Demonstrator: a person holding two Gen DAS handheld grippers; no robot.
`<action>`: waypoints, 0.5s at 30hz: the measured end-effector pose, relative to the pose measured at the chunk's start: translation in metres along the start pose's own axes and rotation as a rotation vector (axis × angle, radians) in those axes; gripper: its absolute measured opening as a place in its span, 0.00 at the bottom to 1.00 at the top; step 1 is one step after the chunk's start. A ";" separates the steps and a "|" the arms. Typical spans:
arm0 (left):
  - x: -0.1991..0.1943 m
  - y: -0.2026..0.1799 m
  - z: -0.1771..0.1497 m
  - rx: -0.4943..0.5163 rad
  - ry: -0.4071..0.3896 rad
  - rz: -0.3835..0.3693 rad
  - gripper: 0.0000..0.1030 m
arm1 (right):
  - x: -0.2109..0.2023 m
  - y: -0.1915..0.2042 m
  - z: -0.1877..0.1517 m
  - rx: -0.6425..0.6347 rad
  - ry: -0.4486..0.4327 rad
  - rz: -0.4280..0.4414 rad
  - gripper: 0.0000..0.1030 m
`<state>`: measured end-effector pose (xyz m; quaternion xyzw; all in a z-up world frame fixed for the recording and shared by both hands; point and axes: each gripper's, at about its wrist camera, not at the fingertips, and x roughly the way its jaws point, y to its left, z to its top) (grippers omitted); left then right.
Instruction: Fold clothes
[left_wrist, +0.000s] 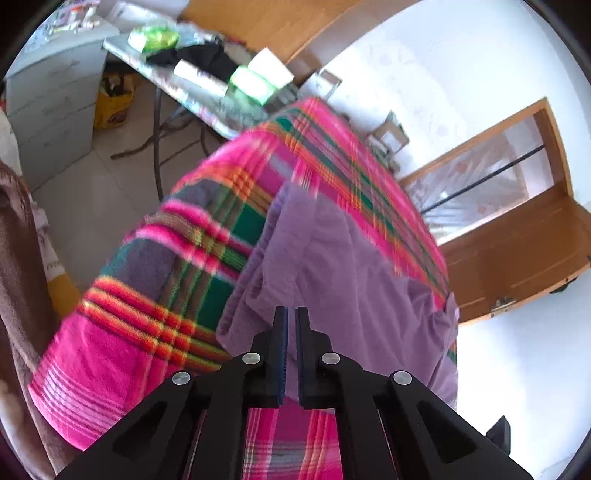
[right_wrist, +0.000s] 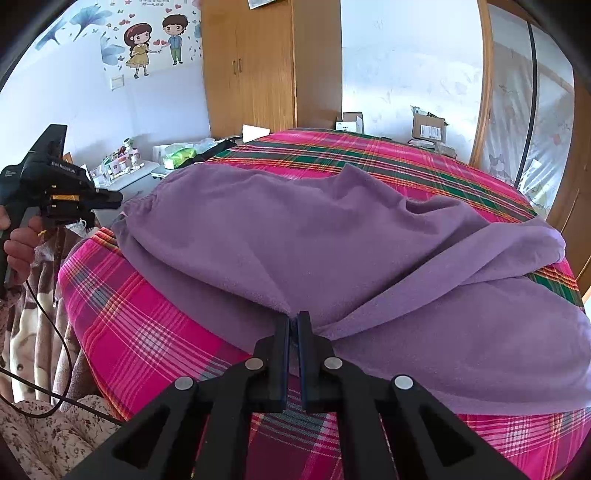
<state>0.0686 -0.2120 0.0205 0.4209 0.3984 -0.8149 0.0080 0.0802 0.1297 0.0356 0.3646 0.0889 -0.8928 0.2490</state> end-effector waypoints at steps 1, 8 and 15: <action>0.004 0.001 -0.001 -0.009 0.018 0.010 0.15 | 0.000 0.000 0.000 0.001 0.001 0.000 0.04; 0.015 0.013 0.009 -0.113 0.009 -0.012 0.34 | 0.001 -0.002 -0.001 0.013 0.001 0.006 0.04; 0.015 0.012 0.012 -0.140 -0.016 -0.014 0.26 | 0.003 -0.002 -0.002 0.017 0.007 0.006 0.04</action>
